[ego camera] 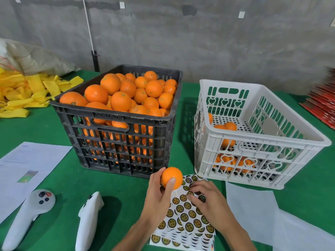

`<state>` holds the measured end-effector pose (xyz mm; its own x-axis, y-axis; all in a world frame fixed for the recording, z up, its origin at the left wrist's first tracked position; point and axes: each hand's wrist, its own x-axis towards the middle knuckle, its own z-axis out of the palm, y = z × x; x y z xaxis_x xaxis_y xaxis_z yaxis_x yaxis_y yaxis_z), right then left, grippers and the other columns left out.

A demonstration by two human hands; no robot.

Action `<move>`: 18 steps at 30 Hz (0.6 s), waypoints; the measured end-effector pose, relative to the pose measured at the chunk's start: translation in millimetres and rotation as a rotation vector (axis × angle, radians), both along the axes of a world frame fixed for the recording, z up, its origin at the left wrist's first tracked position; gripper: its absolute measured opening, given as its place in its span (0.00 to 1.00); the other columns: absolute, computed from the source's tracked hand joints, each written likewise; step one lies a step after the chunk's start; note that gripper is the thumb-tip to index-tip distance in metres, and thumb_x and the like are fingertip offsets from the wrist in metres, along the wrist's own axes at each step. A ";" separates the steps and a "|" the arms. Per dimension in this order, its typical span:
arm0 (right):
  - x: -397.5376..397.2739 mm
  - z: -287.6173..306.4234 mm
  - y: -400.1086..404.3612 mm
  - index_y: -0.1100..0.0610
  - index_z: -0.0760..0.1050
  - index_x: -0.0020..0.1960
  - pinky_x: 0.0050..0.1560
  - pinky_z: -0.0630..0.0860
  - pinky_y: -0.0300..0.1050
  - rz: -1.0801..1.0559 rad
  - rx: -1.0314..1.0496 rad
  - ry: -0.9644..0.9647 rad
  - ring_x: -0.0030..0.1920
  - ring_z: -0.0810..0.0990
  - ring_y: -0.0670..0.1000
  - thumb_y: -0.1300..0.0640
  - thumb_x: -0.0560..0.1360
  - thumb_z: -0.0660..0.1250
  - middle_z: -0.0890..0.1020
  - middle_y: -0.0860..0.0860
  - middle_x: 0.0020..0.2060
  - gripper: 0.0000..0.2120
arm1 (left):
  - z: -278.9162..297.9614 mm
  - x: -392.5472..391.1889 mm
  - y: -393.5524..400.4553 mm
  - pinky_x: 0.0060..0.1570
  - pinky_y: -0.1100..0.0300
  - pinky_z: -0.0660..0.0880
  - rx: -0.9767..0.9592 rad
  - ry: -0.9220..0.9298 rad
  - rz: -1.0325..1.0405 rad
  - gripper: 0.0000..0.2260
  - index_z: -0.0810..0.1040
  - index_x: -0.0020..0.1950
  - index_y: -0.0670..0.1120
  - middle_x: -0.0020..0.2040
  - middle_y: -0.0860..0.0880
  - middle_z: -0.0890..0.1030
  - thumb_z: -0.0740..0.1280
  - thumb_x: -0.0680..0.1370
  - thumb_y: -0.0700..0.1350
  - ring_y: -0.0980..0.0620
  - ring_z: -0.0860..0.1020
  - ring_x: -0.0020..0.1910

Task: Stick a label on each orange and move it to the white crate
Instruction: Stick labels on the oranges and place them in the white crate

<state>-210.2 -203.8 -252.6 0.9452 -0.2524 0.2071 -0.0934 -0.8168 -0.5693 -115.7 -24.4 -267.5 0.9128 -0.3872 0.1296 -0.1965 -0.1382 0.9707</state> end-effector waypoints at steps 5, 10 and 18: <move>-2.3 15.6 13.3 0.43 0.84 0.48 0.65 0.73 0.44 -0.046 0.327 -0.136 0.62 0.78 0.42 0.52 0.78 0.72 0.82 0.37 0.56 0.04 | 1.6 -0.9 0.5 0.53 0.76 0.72 -0.009 0.010 -0.006 0.21 0.66 0.73 0.62 0.67 0.61 0.70 0.64 0.81 0.61 0.71 0.73 0.61; 10.6 56.4 41.7 0.46 0.86 0.49 0.65 0.75 0.51 -0.054 0.619 -0.337 0.64 0.79 0.45 0.51 0.78 0.71 0.82 0.41 0.61 0.04 | 23.5 -5.3 -3.4 0.58 0.68 0.76 -0.126 0.052 -0.028 0.20 0.70 0.72 0.65 0.67 0.61 0.76 0.65 0.80 0.66 0.64 0.77 0.64; 10.8 104.4 51.2 0.37 0.73 0.71 0.63 0.76 0.39 -0.104 0.536 -0.503 0.68 0.75 0.40 0.50 0.77 0.74 0.73 0.33 0.70 0.25 | 81.6 -13.1 -16.8 0.65 0.51 0.78 -0.348 0.021 -0.088 0.26 0.70 0.76 0.58 0.71 0.56 0.77 0.65 0.79 0.64 0.54 0.78 0.69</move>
